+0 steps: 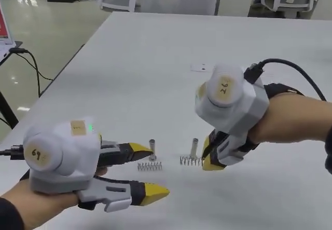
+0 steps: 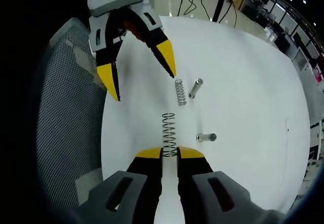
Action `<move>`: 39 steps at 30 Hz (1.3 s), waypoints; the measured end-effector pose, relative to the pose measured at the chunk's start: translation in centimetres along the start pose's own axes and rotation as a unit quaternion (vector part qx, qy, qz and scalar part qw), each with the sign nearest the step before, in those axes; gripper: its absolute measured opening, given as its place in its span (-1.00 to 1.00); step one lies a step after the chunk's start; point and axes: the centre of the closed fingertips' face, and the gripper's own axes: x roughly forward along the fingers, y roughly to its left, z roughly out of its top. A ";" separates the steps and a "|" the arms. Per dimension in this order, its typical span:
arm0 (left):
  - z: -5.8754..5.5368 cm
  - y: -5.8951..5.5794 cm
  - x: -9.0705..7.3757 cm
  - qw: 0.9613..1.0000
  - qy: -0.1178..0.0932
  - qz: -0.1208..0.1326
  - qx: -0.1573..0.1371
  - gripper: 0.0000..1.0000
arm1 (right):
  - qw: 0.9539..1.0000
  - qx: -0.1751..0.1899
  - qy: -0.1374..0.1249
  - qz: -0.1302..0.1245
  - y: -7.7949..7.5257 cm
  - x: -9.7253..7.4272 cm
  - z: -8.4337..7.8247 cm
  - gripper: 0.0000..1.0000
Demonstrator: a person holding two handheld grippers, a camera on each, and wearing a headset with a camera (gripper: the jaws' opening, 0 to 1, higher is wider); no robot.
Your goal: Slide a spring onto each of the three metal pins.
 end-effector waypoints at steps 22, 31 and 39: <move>1.4 -1.2 1.6 0.999 -0.019 -0.043 0.012 -0.69 | 0.998 -0.055 -0.011 0.007 1.8 -0.6 2.6 -0.85; 1.6 -1.2 1.6 0.998 -0.024 -0.043 0.024 -0.93 | 0.997 -0.072 -0.010 0.009 2.0 -0.6 2.7 -0.85; 1.6 -1.5 1.7 0.998 -0.028 -0.049 0.021 -0.94 | 0.997 -0.076 -0.012 0.009 2.1 -0.6 2.6 -0.85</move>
